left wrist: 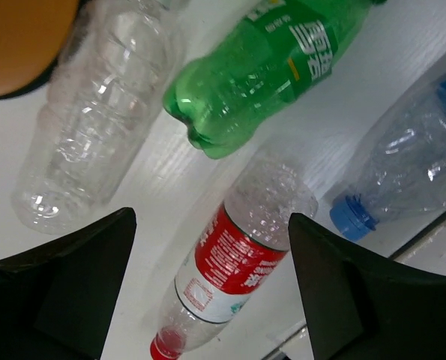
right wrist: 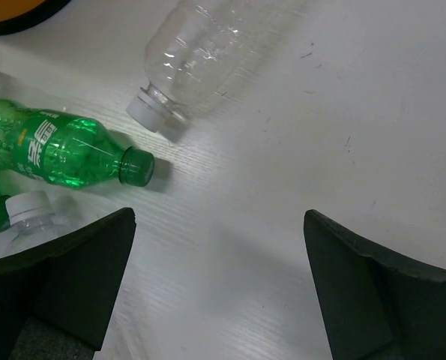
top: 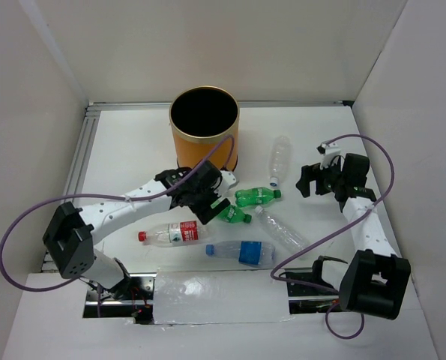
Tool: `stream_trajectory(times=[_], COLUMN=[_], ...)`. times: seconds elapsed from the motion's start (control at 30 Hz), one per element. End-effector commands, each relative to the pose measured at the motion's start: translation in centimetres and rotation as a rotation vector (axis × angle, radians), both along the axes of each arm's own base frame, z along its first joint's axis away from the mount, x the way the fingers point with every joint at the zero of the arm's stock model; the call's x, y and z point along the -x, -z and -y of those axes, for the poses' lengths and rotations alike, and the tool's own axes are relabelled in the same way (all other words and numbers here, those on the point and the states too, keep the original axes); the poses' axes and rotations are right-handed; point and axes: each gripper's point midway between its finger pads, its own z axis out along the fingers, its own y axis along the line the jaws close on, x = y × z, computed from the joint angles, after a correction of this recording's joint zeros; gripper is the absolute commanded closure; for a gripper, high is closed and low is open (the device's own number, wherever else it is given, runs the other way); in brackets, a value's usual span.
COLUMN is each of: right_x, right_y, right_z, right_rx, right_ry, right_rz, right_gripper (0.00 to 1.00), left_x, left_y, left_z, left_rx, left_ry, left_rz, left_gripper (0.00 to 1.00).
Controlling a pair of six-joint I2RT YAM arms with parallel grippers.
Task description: Put the plastic bottles in the bin
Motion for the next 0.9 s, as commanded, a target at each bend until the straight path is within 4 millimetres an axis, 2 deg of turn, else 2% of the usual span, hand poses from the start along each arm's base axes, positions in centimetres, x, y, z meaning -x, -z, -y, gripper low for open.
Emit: stream_trajectory(times=[0.0, 0.07, 0.13, 0.3, 0.37, 0.5, 0.57, 0.6, 0.63, 0.77, 0.87], right_x=[-0.7, -0.7, -0.7, -0.5, -0.5, -0.5, -0.5, -0.3, -0.3, -0.1, -0.2], right_y=[-1.3, -1.3, -1.3, -0.9, -1.0, -0.7, -0.8, -0.7, -0.7, -0.7, -0.7], right_z=[-0.1, -0.1, -0.1, -0.2, -0.4, -0.5, -0.6, -0.7, -0.8, -0.9, -0.5], right_rx=[0.004, 0.004, 0.004, 0.0, -0.006, -0.014, -0.013, -0.015, -0.021, -0.028, -0.021], right_ry=[-0.034, -0.034, -0.034, -0.046, -0.053, -0.059, -0.071, -0.071, -0.078, -0.089, -0.084], right_rz=[0.025, 0.025, 0.025, 0.012, 0.013, 0.006, 0.011, 0.002, 0.004, 0.002, 0.006], right_gripper=[0.0, 0.0, 0.0, 0.0, 0.0, 0.0, 0.0, 0.0, 0.0, 0.0, 0.0], left_x=[2.1, 3.8, 5.0, 6.1, 7.4, 7.2, 6.0, 5.6, 4.4, 3.0, 3.0], left_y=[0.4, 0.6, 2.0, 2.1, 3.7, 7.3, 8.0, 9.2, 9.7, 9.8, 9.3], left_z=[-0.3, 0.3, 0.0, 0.5, 0.4, -0.3, -0.6, -0.9, -1.7, -1.5, -1.3], left_rx=[-0.038, -0.004, -0.015, 0.0, -0.043, -0.196, -0.254, -0.291, -0.352, -0.341, -0.318], left_ry=[0.114, 0.174, 0.202, 0.255, 0.291, 0.279, 0.242, 0.22, 0.18, 0.14, 0.143], left_rz=[-0.102, -0.177, -0.218, -0.258, -0.315, -0.287, -0.257, -0.261, -0.209, -0.175, -0.167], left_gripper=[0.05, 0.05, 0.03, 0.02, 0.02, 0.02, 0.02, 0.03, 0.03, 0.05, 0.24])
